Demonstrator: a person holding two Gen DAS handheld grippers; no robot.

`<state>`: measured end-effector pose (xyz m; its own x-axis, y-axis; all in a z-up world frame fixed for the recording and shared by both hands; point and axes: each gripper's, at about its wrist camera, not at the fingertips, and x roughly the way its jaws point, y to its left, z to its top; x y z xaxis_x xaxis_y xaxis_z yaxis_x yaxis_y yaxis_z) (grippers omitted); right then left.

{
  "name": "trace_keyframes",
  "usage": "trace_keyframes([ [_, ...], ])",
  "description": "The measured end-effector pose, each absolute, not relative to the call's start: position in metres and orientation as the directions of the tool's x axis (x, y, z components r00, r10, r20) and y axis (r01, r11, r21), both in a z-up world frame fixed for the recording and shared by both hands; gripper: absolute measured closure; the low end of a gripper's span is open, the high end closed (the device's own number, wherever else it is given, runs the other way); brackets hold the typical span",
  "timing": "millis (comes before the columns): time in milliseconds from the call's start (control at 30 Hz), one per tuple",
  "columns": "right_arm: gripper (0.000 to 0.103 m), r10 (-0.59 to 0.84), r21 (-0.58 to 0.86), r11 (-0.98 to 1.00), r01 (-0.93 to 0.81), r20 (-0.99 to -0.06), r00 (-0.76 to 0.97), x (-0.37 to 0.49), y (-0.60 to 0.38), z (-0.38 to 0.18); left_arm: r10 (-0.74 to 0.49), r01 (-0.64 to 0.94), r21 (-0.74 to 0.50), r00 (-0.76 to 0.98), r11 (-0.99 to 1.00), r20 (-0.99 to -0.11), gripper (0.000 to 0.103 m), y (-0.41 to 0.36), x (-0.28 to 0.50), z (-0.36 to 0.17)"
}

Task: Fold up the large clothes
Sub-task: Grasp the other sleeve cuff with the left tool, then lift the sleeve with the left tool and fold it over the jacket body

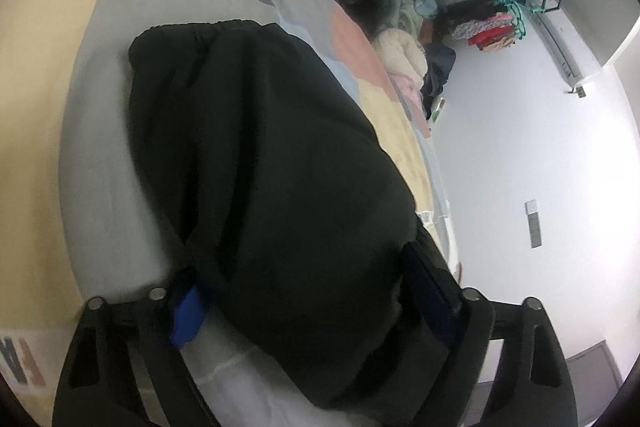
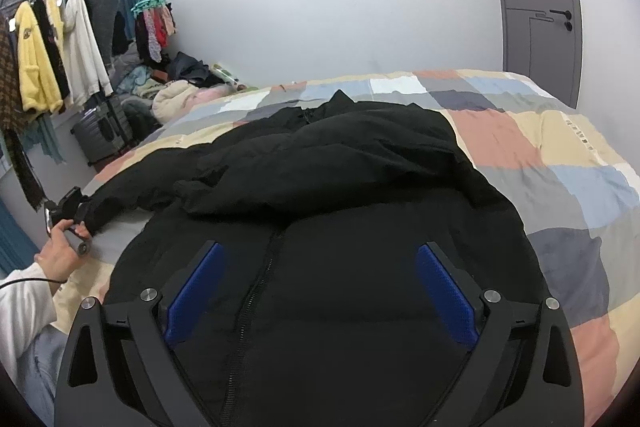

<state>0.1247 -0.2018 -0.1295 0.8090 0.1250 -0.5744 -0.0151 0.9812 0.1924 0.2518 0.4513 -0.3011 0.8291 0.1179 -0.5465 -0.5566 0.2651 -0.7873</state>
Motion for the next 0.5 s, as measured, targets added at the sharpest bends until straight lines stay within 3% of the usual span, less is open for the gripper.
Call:
trace_keyframes([
  [100,0.005,0.121,0.186,0.982,-0.014,-0.577,0.808,0.127,-0.201,-0.131,0.115,-0.562,-0.773,0.824,0.294,-0.555,0.025,0.457,0.260,-0.301],
  [167,0.005,0.123,0.187,0.982,-0.017,-0.576,0.808,0.128,-0.201,-0.131,0.107,-0.560,-0.778,0.825,0.285,-0.554,0.034,0.463,0.260,-0.303],
  [233,0.005,0.122,0.182,0.983,-0.020,-0.572,0.811,0.130,-0.200,-0.131,0.101,-0.558,-0.782,0.826,0.277,-0.554,0.058,0.468,0.260,-0.303],
  [300,0.005,0.108,0.160,0.987,-0.018,-0.575,0.811,0.132,-0.198,-0.131,0.074,-0.527,-0.784,0.842,0.329,-0.535,0.073,0.472,0.261,-0.298],
  [500,0.005,0.096,0.138,0.990,-0.022,-0.558,0.824,0.132,-0.195,-0.126,0.138,-0.561,-0.672,0.807,0.484,-0.575,0.093,0.457,0.264,-0.260],
])
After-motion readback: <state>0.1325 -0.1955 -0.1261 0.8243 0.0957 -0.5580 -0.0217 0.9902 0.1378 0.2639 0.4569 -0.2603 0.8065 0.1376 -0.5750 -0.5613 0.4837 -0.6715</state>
